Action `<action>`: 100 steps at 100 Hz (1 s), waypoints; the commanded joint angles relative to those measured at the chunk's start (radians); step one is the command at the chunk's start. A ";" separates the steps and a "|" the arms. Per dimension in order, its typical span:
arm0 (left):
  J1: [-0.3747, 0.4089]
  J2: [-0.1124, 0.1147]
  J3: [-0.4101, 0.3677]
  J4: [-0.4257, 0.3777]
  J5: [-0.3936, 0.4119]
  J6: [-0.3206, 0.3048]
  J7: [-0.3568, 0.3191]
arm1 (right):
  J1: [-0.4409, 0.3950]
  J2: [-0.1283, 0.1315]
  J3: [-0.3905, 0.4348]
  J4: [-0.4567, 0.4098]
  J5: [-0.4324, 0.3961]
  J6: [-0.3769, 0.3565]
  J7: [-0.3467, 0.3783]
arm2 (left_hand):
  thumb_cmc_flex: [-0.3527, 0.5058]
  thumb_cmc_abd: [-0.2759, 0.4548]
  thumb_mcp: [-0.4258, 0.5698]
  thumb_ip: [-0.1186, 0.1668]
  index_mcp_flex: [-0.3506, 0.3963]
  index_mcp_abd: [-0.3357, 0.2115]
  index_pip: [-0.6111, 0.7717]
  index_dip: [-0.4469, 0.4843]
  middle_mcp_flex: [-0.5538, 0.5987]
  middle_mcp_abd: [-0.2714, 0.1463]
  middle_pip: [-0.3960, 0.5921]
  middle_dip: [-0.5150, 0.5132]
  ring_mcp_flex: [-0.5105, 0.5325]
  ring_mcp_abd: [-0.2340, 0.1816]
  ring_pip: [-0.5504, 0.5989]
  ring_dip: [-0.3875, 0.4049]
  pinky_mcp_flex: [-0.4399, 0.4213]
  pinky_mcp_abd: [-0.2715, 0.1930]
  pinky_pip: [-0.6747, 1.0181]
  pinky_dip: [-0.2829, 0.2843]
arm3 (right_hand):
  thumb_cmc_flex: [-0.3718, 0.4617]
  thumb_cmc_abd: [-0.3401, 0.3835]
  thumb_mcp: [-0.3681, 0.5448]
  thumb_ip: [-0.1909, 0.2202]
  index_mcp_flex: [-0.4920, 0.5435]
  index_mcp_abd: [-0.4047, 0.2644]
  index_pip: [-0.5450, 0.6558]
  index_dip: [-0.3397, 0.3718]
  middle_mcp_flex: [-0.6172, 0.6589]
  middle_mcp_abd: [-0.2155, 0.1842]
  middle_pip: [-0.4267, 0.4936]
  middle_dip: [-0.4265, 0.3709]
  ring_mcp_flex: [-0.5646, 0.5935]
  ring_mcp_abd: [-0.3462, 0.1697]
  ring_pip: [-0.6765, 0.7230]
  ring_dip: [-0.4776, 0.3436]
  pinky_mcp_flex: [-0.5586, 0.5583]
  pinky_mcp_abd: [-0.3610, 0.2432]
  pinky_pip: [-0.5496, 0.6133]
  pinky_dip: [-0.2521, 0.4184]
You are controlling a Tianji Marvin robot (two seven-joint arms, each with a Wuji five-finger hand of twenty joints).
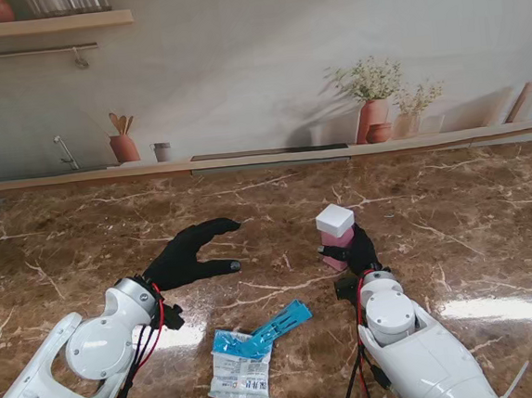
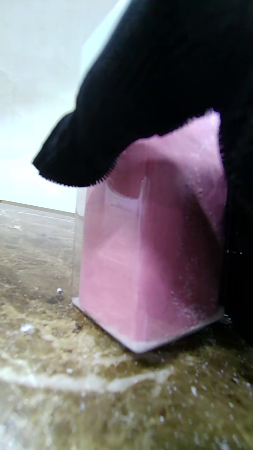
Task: Fill the seasoning bottle
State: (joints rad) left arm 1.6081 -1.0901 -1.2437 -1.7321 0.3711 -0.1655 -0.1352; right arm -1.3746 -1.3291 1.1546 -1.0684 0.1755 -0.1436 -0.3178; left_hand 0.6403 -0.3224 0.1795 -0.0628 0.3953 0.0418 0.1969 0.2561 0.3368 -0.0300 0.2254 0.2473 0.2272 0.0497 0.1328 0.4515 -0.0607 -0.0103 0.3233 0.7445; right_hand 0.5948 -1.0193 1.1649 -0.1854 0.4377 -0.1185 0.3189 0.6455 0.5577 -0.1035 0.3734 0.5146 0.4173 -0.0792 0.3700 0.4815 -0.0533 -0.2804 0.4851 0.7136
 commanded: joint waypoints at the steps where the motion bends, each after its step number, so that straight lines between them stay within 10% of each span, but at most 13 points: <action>1: 0.004 -0.004 0.005 0.001 0.003 -0.002 0.005 | -0.020 0.010 0.007 0.018 -0.003 0.018 0.018 | 0.001 0.021 -0.028 0.034 0.025 0.007 -0.023 -0.015 -0.031 -0.001 -0.012 -0.013 -0.036 -0.036 -0.024 -0.015 -0.003 -0.038 -0.039 -0.012 | -0.027 0.022 0.057 0.019 -0.030 0.017 -0.052 -0.039 -0.027 -0.016 -0.018 -0.025 -0.047 -0.013 -0.026 -0.029 -0.030 0.229 -0.075 0.009; 52: 0.011 -0.004 0.000 -0.005 -0.015 -0.013 0.002 | -0.028 0.028 0.017 0.025 -0.069 0.021 0.038 | 0.001 0.012 -0.027 0.036 0.012 0.021 -0.044 -0.034 -0.051 0.007 -0.018 -0.028 -0.055 -0.039 -0.037 -0.035 -0.001 -0.059 -0.066 -0.034 | -0.087 -0.001 0.043 0.006 -0.190 0.129 -0.192 -0.138 -0.218 0.021 -0.136 -0.132 -0.160 -0.020 -0.145 -0.108 -0.028 0.190 -0.140 -0.013; 100: 0.015 0.003 -0.005 -0.006 -0.031 -0.037 -0.029 | -0.113 0.088 0.103 -0.143 -0.149 0.045 0.130 | -0.033 -0.012 -0.063 0.040 -0.003 0.033 -0.078 -0.077 -0.085 0.005 -0.027 -0.052 -0.076 -0.044 -0.045 -0.078 0.009 -0.025 -0.166 -0.137 | -0.251 -0.036 0.049 -0.029 -0.269 0.173 -0.283 -0.145 -0.330 0.062 -0.237 -0.308 -0.226 -0.030 -0.273 -0.237 -0.006 0.141 -0.200 -0.059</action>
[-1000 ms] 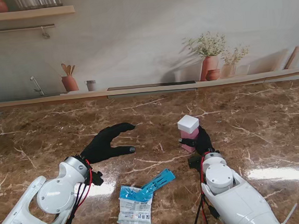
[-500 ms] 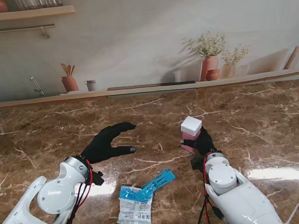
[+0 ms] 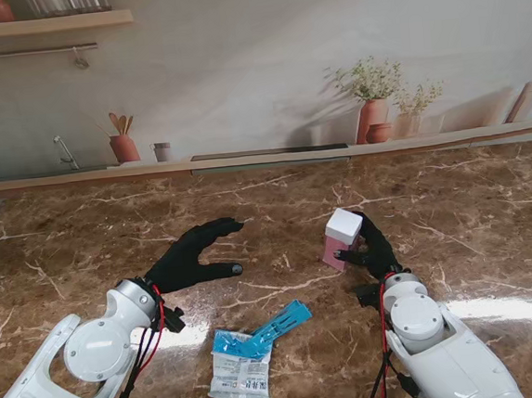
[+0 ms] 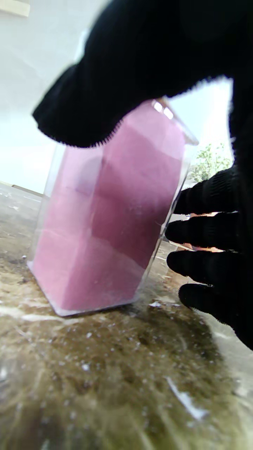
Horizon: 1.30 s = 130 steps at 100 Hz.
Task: Fill the seasoning bottle
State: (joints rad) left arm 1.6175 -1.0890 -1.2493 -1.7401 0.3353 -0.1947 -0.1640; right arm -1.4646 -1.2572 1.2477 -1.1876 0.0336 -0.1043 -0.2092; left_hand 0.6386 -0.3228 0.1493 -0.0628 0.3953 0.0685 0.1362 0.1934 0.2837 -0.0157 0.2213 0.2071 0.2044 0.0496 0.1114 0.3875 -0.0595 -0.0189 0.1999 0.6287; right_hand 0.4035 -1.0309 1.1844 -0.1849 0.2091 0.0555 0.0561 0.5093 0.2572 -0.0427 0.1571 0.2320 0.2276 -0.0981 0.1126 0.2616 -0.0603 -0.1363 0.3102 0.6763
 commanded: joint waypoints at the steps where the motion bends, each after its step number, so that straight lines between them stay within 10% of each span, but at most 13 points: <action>1: 0.006 0.002 0.001 0.003 0.005 -0.008 0.000 | -0.026 0.018 0.012 -0.030 -0.010 0.006 0.025 | -0.032 -0.012 -0.033 0.041 -0.003 0.007 -0.017 -0.015 -0.032 -0.009 -0.023 -0.012 -0.053 -0.044 -0.023 -0.014 0.008 -0.015 -0.042 -0.022 | -0.066 -0.021 0.029 -0.030 -0.042 0.001 -0.021 -0.008 -0.032 0.003 -0.022 -0.026 -0.038 -0.011 -0.016 -0.017 0.001 -0.003 -0.026 -0.022; 28: 0.023 -0.003 -0.003 0.004 0.011 -0.053 0.035 | -0.174 0.077 0.120 -0.263 -0.118 0.013 0.132 | -0.056 0.002 -0.066 0.044 -0.006 0.021 -0.023 -0.021 -0.030 0.009 -0.020 -0.011 -0.048 -0.029 -0.015 -0.014 0.025 0.013 0.020 -0.059 | -0.147 0.095 -0.045 -0.021 -0.062 0.045 -0.093 -0.110 -0.114 0.045 -0.157 -0.029 -0.136 -0.016 -0.092 0.003 0.036 -0.002 -0.138 -0.174; 47: 0.052 -0.013 -0.011 0.000 0.055 -0.093 0.106 | -0.268 0.106 0.197 -0.411 -0.220 -0.062 0.171 | -0.058 0.017 -0.102 0.048 0.022 0.069 -0.021 -0.034 -0.006 0.075 -0.007 -0.003 -0.017 0.038 0.001 -0.021 0.033 0.039 0.229 -0.158 | -0.185 0.159 -0.087 -0.015 -0.064 0.048 -0.049 0.049 -0.056 0.039 -0.090 0.017 -0.078 -0.009 -0.034 0.046 0.017 0.005 -0.078 -0.132; 67: 0.091 -0.022 -0.025 -0.011 0.090 -0.127 0.169 | -0.345 0.122 0.233 -0.525 -0.304 -0.154 0.187 | -0.068 0.041 -0.119 0.048 0.048 0.089 -0.014 -0.034 0.008 0.098 -0.001 0.001 -0.012 0.053 0.022 -0.029 0.039 0.013 0.316 -0.254 | -0.210 0.269 -0.185 0.015 0.014 0.059 -0.030 0.063 0.111 0.035 -0.058 0.012 0.105 0.010 0.002 0.037 0.059 0.026 0.101 0.023; 85: 0.123 -0.025 -0.042 -0.025 0.097 -0.146 0.191 | -0.382 0.131 0.236 -0.597 -0.405 -0.215 0.173 | -0.077 0.070 -0.127 0.048 0.056 0.087 -0.010 -0.030 0.015 0.101 -0.003 0.000 -0.015 0.055 0.031 -0.032 0.036 0.015 0.341 -0.271 | -0.214 0.373 -0.300 0.043 0.133 0.047 0.038 -0.003 0.219 0.044 -0.063 -0.029 0.180 0.022 -0.031 -0.041 0.180 0.023 0.064 -0.102; 92: 0.136 -0.026 -0.050 -0.033 0.102 -0.150 0.197 | -0.389 0.135 0.230 -0.618 -0.426 -0.230 0.176 | -0.074 0.072 -0.128 0.049 0.059 0.086 -0.009 -0.028 0.015 0.098 -0.005 -0.001 -0.016 0.052 0.031 -0.034 0.035 0.013 0.343 -0.278 | -0.225 0.491 -0.501 0.108 0.141 0.052 0.058 -0.048 0.223 0.057 -0.073 -0.062 0.180 0.032 -0.041 -0.080 0.200 0.019 0.055 -0.193; 130: 0.178 -0.029 -0.069 -0.054 0.118 -0.173 0.224 | -0.411 0.135 0.175 -0.671 -0.505 -0.270 0.130 | -0.074 0.095 -0.141 0.050 0.069 0.083 -0.006 -0.020 0.024 0.093 -0.008 -0.003 -0.011 0.044 0.029 -0.040 0.034 0.008 0.344 -0.310 | -0.353 0.469 -0.385 0.146 0.159 0.054 0.077 -0.074 0.232 0.076 -0.064 -0.078 0.190 0.055 -0.034 -0.094 0.227 0.044 0.085 -0.255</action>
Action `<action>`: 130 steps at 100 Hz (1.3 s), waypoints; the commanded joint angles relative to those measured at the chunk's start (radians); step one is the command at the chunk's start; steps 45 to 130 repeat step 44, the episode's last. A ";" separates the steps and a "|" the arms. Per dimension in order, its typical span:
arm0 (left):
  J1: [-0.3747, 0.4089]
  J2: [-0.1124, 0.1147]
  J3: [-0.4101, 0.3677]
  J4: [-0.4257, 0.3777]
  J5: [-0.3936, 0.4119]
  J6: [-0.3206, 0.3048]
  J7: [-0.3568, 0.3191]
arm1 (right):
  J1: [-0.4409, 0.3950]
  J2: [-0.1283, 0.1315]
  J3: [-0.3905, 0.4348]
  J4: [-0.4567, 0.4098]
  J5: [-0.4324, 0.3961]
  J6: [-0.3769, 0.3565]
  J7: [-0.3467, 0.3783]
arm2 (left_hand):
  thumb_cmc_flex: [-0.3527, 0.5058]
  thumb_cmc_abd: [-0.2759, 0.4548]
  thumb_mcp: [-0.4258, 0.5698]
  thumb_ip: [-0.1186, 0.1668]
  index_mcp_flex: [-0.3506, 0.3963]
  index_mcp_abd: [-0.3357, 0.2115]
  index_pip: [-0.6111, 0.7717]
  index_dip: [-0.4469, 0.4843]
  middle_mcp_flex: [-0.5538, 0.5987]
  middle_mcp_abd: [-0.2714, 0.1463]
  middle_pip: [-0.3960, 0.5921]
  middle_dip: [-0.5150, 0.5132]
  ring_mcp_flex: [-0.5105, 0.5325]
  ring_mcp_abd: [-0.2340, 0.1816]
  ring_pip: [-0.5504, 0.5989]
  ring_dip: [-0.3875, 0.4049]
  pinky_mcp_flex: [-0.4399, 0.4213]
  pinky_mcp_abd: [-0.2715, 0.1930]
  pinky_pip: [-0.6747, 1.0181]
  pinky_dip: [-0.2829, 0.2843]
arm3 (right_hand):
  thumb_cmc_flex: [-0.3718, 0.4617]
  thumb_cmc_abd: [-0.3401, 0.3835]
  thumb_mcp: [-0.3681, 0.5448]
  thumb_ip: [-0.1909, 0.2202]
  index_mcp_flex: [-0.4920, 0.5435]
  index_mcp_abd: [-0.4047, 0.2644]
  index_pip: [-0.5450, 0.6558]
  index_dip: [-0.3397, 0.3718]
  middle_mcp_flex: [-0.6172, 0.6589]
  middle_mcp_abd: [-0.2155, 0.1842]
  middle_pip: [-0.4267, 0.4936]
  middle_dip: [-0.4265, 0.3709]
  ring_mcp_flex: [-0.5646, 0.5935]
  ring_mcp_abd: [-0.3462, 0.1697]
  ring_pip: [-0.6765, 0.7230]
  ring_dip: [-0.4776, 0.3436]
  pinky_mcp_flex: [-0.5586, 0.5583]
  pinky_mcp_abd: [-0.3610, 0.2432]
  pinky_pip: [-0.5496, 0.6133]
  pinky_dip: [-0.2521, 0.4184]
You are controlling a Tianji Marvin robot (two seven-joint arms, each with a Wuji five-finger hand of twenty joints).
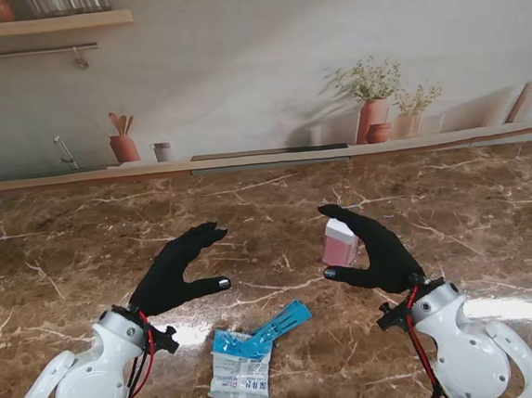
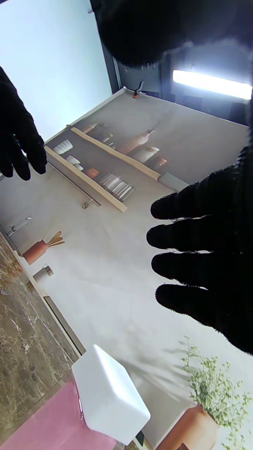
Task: Fill the seasoning bottle
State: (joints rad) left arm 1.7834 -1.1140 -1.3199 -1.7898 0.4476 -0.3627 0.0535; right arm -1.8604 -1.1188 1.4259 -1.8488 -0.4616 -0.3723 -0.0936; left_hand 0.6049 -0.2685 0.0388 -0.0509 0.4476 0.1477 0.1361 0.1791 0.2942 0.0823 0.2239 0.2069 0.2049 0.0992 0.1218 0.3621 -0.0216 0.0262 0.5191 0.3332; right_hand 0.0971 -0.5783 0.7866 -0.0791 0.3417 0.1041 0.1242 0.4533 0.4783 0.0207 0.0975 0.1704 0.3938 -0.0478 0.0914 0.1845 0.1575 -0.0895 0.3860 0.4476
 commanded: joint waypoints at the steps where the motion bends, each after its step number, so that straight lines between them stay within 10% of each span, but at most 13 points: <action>1: 0.012 -0.004 0.002 -0.004 0.006 -0.005 0.007 | -0.016 -0.003 -0.004 -0.010 -0.011 -0.003 0.014 | -0.041 0.041 -0.031 0.038 0.017 0.004 -0.006 -0.006 0.013 -0.005 -0.010 -0.002 -0.012 -0.005 0.018 -0.015 -0.004 -0.037 0.025 -0.015 | -0.047 0.017 0.013 0.040 0.028 0.006 0.010 -0.018 0.013 0.012 -0.003 -0.017 0.026 0.006 -0.012 -0.017 0.011 -0.002 0.011 -0.026; 130: 0.004 -0.005 0.012 0.001 0.005 -0.002 0.011 | -0.032 -0.007 -0.030 -0.016 -0.023 0.002 -0.012 | -0.034 0.047 -0.039 0.039 0.021 0.000 -0.007 -0.001 0.017 -0.006 -0.011 -0.002 -0.009 -0.008 0.016 -0.014 -0.006 -0.029 0.038 -0.022 | -0.035 0.015 0.019 0.042 0.044 0.002 0.024 -0.026 0.029 0.017 0.004 -0.019 0.038 0.019 -0.005 -0.020 0.017 0.020 0.050 -0.045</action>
